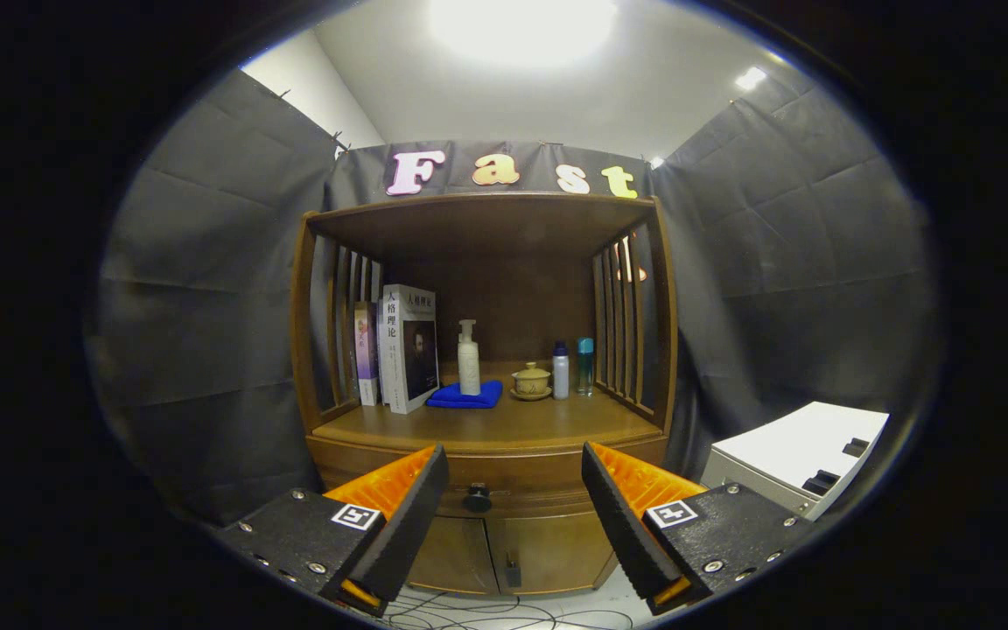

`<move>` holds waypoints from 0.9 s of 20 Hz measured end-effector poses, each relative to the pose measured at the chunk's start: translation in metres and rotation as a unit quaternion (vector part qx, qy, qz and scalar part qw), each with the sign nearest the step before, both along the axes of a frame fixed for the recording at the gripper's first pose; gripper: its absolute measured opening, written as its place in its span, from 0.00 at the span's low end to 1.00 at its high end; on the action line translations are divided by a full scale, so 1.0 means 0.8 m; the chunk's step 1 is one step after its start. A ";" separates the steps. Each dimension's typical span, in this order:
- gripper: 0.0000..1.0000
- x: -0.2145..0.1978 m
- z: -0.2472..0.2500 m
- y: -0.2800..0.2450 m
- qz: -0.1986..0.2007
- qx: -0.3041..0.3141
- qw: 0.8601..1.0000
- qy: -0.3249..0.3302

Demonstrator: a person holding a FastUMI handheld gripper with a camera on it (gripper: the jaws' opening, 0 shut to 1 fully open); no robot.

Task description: Pull open the drawer, take out the items inside it, and place them on the countertop above the cabinet.

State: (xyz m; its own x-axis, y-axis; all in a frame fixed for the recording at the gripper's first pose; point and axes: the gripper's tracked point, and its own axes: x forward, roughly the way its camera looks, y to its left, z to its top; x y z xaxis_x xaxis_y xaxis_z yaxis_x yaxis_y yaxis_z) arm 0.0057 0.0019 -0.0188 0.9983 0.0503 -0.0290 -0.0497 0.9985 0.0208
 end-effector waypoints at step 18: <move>0.95 0.178 -0.128 0.046 0.020 0.002 0.994 0.104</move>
